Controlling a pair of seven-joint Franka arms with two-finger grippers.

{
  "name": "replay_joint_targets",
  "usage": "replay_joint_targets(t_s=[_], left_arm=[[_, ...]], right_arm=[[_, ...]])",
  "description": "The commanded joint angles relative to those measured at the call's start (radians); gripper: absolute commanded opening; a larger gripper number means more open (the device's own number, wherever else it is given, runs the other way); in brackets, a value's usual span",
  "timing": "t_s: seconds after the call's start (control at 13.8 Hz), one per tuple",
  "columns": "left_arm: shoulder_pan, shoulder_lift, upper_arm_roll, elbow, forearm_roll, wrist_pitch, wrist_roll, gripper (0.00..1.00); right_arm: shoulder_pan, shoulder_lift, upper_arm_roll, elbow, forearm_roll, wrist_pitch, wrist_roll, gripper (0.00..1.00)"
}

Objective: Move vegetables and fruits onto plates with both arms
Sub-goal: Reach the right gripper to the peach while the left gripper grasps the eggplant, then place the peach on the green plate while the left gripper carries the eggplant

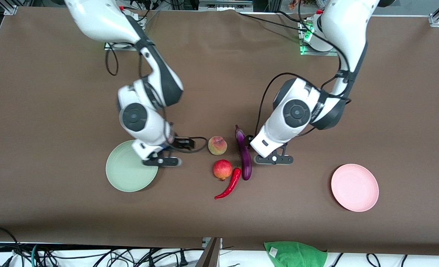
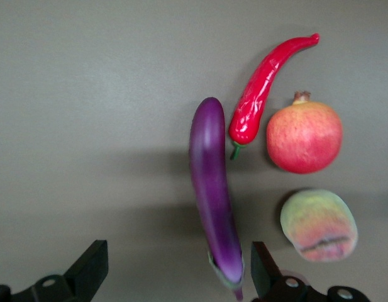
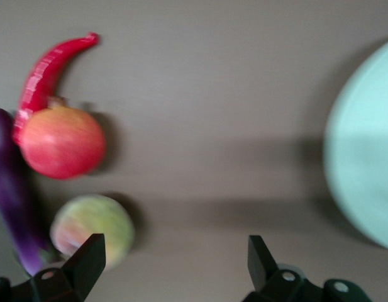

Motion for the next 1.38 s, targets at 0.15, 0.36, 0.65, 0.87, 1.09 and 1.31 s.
replay_joint_targets(t_s=[0.15,0.36,0.65,0.87,1.09,1.31], left_arm=[[-0.019,0.071,0.002,-0.009,0.081,0.102,-0.055,1.0],[-0.034,0.108,0.002,-0.009,0.082,0.16,-0.113,1.0],[-0.036,0.138,0.002,-0.009,0.082,0.187,-0.136,1.0],[-0.033,0.178,0.004,-0.009,0.081,0.265,-0.136,0.98],[-0.023,0.189,0.005,-0.009,0.081,0.285,-0.135,0.52],[-0.02,0.189,0.007,-0.009,0.079,0.285,-0.136,0.12]], right_arm=[[0.089,0.095,-0.005,0.035,0.108,0.128,0.044,1.0],[0.144,0.127,-0.006,0.003,0.108,0.232,0.104,1.0],[0.166,0.164,-0.008,0.003,0.091,0.301,0.119,1.0],[0.169,0.201,-0.008,0.0,0.041,0.343,0.122,1.0],[0.171,0.201,-0.009,0.001,0.041,0.347,0.118,0.69],[0.146,0.143,-0.015,0.012,0.05,0.236,0.11,0.18]])
